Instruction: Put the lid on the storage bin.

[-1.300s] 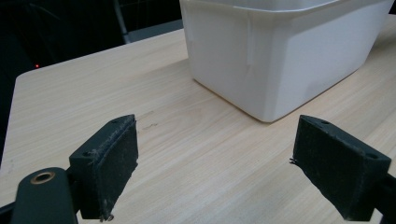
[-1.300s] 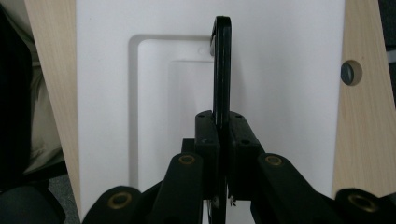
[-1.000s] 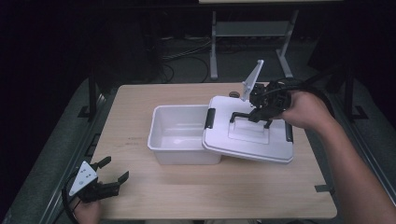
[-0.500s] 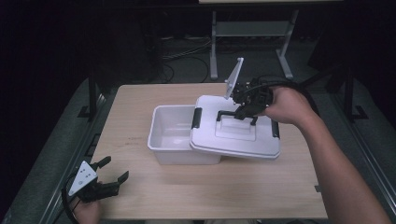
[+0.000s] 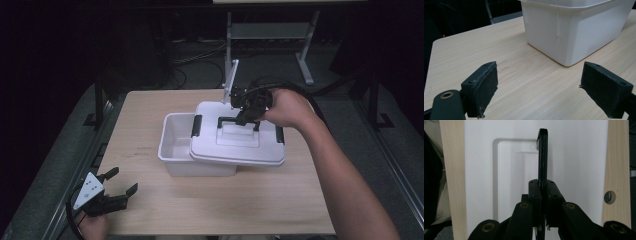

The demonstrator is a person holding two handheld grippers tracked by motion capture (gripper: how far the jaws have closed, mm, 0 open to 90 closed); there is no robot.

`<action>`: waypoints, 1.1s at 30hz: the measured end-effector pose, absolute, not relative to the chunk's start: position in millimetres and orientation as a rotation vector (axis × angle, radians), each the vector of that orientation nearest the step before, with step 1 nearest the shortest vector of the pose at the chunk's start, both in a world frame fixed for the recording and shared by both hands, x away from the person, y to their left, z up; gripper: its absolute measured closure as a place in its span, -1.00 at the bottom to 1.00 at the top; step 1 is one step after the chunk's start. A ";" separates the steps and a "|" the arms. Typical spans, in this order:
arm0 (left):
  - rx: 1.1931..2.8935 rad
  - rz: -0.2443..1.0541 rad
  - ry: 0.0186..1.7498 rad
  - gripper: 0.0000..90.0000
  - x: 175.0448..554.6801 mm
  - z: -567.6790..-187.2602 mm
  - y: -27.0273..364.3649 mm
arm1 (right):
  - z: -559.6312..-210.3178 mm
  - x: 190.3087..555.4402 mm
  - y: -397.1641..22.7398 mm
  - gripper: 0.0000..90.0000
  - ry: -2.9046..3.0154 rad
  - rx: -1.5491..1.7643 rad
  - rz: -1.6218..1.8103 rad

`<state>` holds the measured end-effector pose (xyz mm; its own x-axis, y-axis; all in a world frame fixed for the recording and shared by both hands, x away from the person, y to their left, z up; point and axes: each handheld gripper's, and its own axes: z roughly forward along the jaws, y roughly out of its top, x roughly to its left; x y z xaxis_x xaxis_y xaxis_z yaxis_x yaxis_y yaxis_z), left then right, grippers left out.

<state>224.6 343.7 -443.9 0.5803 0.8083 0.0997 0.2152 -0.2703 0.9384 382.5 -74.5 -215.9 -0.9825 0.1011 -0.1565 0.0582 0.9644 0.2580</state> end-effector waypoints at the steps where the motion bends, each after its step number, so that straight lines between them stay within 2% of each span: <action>1: 1.789 0.727 0.840 -0.70 224.6 -443.9 343.8 | -215.6 382.9 -72.1 0.88 2.947 0.119 0.380; 33: 1.775 0.724 0.841 -0.70 224.3 -443.2 346.3 | -226.3 404.2 -7.0 0.88 2.989 0.027 0.358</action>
<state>224.3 346.3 -443.2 0.5786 0.8105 0.0911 0.2110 -0.2566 0.9432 404.2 -7.0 -226.3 -0.9913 0.0335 -0.1273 0.0025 0.9717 0.2362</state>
